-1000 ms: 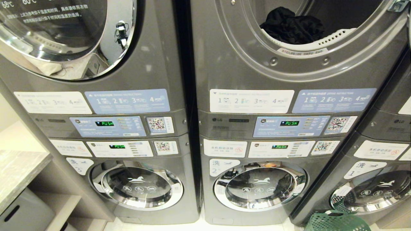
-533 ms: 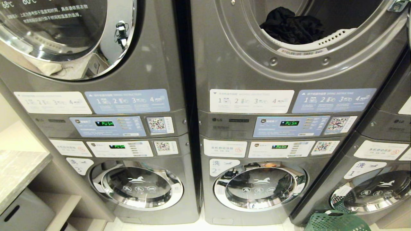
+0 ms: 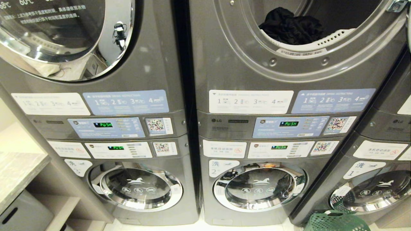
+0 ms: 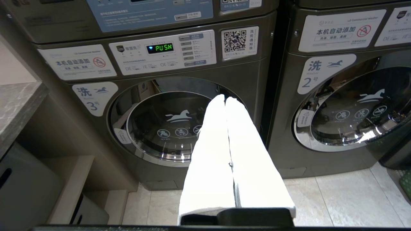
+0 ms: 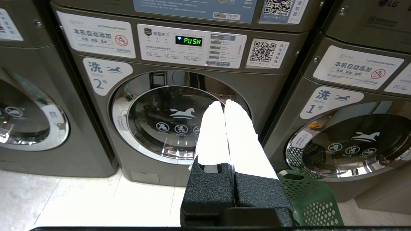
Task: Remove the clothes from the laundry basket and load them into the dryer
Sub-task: Close the dryer
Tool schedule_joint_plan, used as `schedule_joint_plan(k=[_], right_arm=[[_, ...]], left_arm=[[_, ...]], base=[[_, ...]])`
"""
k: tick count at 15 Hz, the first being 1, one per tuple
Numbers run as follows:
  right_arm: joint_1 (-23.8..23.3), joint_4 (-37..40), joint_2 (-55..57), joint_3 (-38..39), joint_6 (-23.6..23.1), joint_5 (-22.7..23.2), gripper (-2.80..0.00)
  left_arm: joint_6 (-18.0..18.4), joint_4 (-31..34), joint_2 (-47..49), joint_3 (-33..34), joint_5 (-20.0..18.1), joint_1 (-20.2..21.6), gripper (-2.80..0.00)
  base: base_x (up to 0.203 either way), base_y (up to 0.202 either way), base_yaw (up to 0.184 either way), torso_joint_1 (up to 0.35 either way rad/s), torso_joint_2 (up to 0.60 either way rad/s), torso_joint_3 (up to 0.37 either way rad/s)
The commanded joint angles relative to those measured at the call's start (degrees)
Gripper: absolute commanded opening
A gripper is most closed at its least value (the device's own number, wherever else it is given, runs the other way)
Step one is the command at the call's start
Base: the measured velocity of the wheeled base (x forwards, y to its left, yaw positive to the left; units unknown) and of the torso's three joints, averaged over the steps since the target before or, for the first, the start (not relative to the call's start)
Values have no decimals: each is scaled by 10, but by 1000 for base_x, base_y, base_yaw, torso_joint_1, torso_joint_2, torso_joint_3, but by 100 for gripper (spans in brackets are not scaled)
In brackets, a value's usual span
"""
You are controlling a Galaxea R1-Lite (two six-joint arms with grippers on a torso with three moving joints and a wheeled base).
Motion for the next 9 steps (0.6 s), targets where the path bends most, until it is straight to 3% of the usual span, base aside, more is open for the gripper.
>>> schedule_joint_plan(k=[1, 3, 9], right_arm=[[0, 0, 1, 0, -1, 0, -280], [0, 0, 1, 0, -2, 0, -280], [0, -1, 1, 0, -2, 0, -280]], left_arm=[[0, 0, 0, 1, 0, 0, -280], [0, 0, 0, 1, 0, 0, -280], [0, 0, 0, 1, 0, 0, -280]], base=[[0, 0, 0, 0, 0, 0], [-2, -120, 11, -4, 5, 4], [0, -195, 1, 2, 5, 2]])
